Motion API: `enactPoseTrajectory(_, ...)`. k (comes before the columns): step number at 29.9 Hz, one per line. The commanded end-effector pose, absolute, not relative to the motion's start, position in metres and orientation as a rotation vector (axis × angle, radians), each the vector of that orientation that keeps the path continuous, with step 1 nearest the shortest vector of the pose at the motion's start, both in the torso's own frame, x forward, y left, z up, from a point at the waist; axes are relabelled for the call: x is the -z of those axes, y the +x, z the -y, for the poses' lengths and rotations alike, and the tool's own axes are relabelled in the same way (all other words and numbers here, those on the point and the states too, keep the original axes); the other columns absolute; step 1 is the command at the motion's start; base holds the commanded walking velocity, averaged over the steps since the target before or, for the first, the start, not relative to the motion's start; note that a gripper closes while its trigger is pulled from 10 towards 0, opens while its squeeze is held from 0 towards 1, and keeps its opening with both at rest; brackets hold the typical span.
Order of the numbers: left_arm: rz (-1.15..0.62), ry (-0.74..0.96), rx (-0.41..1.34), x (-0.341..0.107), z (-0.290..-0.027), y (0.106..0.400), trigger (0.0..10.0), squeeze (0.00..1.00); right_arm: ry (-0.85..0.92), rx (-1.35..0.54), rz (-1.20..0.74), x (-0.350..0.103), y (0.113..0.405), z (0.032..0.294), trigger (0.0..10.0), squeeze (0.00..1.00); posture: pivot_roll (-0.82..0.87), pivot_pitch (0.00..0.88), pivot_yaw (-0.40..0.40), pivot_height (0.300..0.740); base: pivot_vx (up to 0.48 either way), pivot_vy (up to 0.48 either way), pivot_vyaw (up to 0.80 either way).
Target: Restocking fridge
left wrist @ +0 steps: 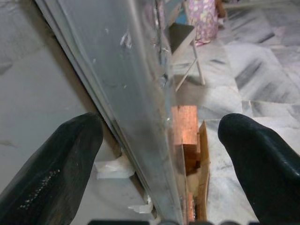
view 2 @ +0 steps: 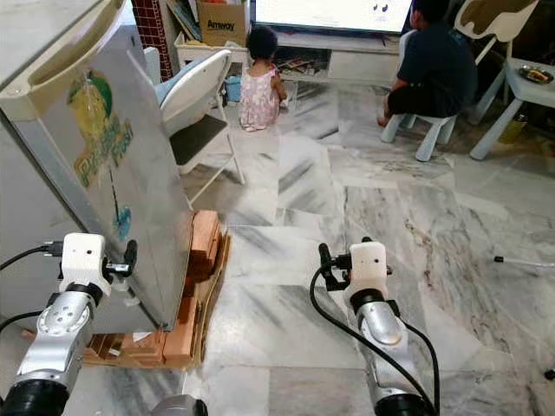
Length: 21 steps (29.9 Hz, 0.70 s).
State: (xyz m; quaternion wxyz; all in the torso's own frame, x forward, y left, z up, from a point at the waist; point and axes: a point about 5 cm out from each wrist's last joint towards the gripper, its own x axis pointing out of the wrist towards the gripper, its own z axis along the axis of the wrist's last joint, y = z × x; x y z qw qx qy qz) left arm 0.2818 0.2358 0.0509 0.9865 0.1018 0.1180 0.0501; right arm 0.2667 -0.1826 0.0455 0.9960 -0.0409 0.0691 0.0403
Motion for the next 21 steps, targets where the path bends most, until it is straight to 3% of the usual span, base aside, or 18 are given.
enactPoseTrajectory(1,-0.212,0.219,-0.106,-0.057,-0.237,0.288,10.0,0.0,-0.088,-0.069,-0.13,-0.049,0.269,0.186,10.0,0.0,-0.01,0.0,-0.063,0.74,0.0,0.0,0.0)
enactPoseTrajectory(7,-0.186,0.235,-0.158,-0.066,-0.241,0.307,10.0,0.0,-0.084,-0.079,-0.129,-0.048,0.267,0.181,10.0,0.0,-0.01,0.0,-0.062,0.74,0.0,0.0,0.0)
enactPoseTrajectory(13,-0.141,0.217,-0.087,-0.078,-0.226,0.322,10.0,0.0,-0.091,-0.084,-0.143,-0.045,0.266,0.183,10.0,0.0,-0.02,0.0,-0.061,0.74,0.0,0.0,0.0)
enactPoseTrajectory(17,-0.044,0.227,0.089,-0.103,-0.183,0.344,10.0,0.0,-0.252,-0.07,-0.294,-0.022,0.259,0.196,10.0,0.0,-0.01,0.0,-0.066,0.74,0.0,0.0,0.0)
enactPoseTrajectory(21,0.061,0.235,0.279,-0.13,-0.137,0.356,10.0,0.0,-0.241,-0.051,-0.444,-0.003,0.252,0.204,10.0,0.0,-0.01,0.0,-0.065,0.74,0.0,0.0,0.0)
